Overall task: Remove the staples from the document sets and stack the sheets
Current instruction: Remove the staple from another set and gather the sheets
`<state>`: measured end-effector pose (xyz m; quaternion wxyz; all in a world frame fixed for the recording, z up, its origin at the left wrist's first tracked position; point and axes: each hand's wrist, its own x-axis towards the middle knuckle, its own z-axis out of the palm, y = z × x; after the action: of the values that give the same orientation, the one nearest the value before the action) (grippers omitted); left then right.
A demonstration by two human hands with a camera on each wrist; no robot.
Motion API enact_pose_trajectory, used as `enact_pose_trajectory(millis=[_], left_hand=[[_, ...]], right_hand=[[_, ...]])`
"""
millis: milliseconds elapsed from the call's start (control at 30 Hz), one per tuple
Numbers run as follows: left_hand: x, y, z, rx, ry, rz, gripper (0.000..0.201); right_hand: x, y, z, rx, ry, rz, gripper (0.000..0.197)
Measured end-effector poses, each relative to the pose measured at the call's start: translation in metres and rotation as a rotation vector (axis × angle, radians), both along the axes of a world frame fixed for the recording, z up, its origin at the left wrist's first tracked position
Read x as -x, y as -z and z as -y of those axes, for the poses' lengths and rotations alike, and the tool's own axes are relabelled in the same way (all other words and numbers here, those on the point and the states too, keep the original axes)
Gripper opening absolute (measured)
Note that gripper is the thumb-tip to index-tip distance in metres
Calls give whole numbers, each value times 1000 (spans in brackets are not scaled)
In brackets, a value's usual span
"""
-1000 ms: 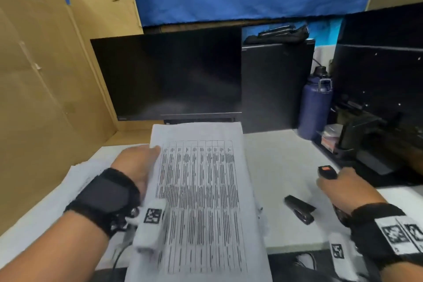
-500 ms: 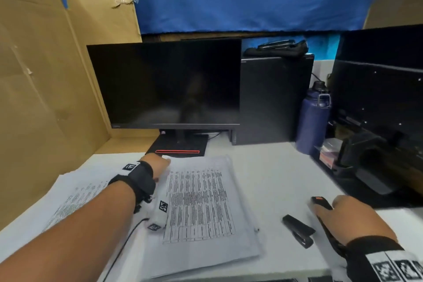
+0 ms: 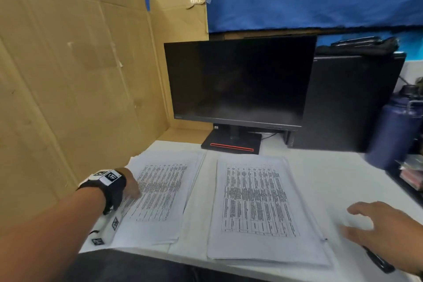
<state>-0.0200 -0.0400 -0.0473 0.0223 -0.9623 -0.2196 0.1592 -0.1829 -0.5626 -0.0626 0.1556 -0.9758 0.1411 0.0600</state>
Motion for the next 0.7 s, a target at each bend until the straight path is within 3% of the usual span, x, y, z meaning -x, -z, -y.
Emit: enact_pose_trajectory(millis=[133,200,267,367,433,567,700], left_hand=[[-2,8,-5,37,20,24,54],[-7,15,-11,69,21,106,40],[-6,16,-15,140,12,243,27],[9,3,-7,311,-35,447,34],[22,-8,-2,472,-63,606,37],[69,-36,9,736,21,926,7],[122,-70,28,985,95,1168,10]], right_hand=[[-9,31,21,141,0,86,40],[-13,44,28,226,11,110,29],[-18,49,29,267,45,162,22],[-19,44,18,255,98,117,29],[-17,36,13,168,153,164,20],[-10,25,5,64,94,199,11],[-13,34,4,297,91,73,19]])
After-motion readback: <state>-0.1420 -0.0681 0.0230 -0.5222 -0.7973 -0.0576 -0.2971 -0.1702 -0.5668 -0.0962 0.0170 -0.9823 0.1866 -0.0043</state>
